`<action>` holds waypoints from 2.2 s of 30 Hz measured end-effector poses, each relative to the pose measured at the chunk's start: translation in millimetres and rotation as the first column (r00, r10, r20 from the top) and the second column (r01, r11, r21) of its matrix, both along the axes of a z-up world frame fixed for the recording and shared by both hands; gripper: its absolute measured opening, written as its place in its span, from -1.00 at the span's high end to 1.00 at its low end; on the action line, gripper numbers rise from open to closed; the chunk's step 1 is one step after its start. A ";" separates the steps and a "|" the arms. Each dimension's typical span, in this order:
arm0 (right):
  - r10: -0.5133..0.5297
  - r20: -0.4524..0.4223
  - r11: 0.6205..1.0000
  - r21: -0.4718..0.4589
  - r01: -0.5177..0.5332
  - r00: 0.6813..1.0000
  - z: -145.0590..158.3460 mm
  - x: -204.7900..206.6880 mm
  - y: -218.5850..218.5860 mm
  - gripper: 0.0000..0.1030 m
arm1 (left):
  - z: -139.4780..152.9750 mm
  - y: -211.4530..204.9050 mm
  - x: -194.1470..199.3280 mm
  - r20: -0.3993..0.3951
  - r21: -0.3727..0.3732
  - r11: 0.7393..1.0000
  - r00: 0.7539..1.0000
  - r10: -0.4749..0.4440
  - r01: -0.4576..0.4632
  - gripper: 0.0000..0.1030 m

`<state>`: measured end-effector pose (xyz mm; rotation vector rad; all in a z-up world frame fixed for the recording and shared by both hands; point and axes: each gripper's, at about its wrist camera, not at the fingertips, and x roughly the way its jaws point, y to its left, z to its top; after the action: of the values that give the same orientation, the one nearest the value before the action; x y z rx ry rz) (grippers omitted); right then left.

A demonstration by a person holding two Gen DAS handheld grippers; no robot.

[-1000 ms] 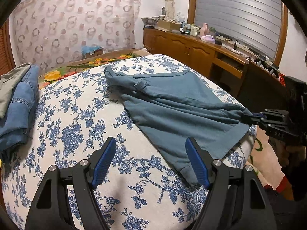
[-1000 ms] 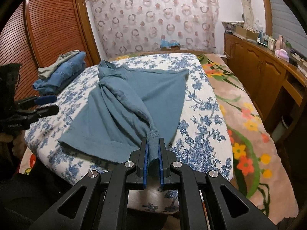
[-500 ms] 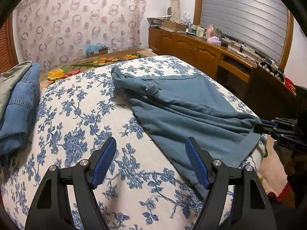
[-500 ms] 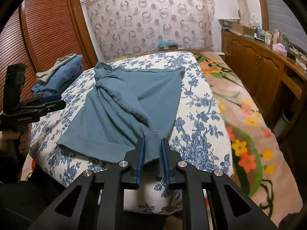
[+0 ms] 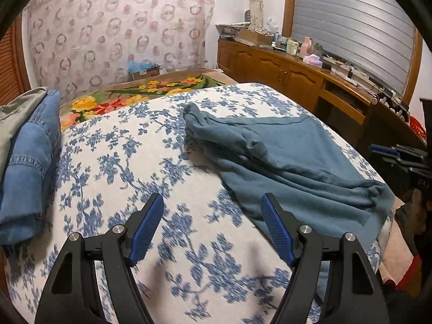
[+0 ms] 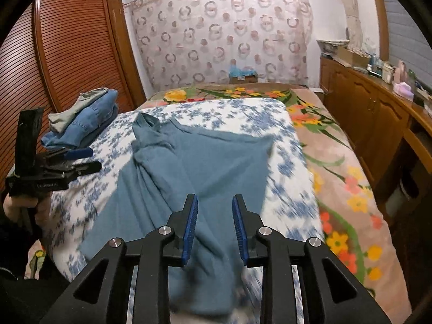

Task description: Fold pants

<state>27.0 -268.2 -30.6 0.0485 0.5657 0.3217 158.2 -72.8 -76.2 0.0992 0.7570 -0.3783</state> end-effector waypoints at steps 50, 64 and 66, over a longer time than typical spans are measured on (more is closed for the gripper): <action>0.035 0.038 0.992 -0.125 -0.030 0.999 36.8 123.9 20.6 0.94 | -9.3 9.2 44.2 -0.043 -0.029 0.999 0.999 -0.034 0.032 -0.46; -0.065 0.038 0.987 -0.144 0.070 0.997 33.1 141.3 -15.1 0.94 | -7.0 -9.4 48.8 -0.049 0.002 0.999 0.998 -0.047 0.047 -0.46; -0.075 0.031 0.985 -0.156 0.079 0.997 28.3 148.7 -14.8 0.94 | -8.0 -10.7 49.0 -0.051 0.004 0.999 0.998 -0.047 0.048 -0.46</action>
<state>175.8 -283.1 -2.3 -0.0851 0.5617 0.2017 207.2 -83.5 -84.2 0.1129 0.8071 -0.4255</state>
